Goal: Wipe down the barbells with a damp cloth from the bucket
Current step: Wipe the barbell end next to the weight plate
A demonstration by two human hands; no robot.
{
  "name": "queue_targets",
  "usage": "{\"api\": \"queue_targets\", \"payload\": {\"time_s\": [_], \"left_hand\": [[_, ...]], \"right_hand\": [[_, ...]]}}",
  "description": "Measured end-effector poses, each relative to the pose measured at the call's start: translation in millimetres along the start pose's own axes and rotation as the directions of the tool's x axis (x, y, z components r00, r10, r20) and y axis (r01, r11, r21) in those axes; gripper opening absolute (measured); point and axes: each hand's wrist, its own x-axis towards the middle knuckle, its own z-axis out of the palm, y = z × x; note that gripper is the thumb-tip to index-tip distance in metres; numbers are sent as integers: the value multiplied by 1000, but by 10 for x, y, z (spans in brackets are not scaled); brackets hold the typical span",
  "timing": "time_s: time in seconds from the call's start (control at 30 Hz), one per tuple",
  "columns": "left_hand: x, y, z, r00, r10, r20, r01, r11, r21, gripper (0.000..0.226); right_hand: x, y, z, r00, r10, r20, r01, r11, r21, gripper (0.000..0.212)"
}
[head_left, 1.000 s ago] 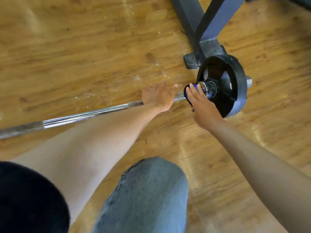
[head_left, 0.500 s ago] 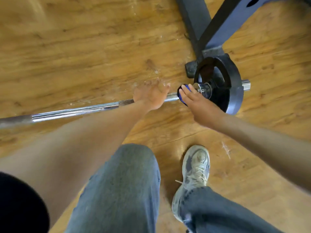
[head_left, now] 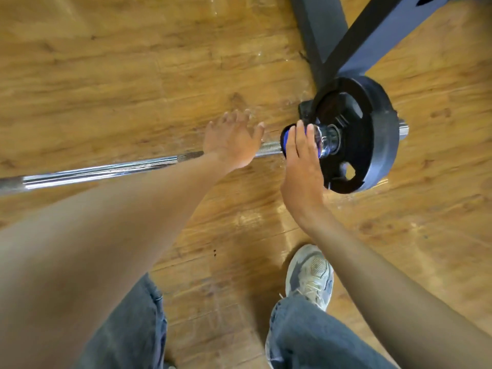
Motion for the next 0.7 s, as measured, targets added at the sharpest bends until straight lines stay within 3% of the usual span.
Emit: {"api": "queue_targets", "payload": {"time_s": [0.1,0.27,0.4,0.53,0.7], "left_hand": [[-8,5,12,1000,1,-19,-2,1000,-13,70],[80,-47,7,999,16,-35,-18,999,-39,72],[95,-30,16,999,9,-40,-12,998,-57,73],[124,-53,20,997,28,-79,-31,998,-46,73],[120,-42,38,994,20,-106,-26,998,-55,74]], "right_hand": [[-198,-92,6,991,-133,22,133,991,-6,93],[-48,-32,-49,996,85,28,-84,995,-45,95],[-94,-97,-51,997,-27,76,34,995,-94,93],[-29,-29,-92,995,83,58,-77,992,-102,89],[-59,-137,-81,993,-14,118,28,993,-112,91]]}}
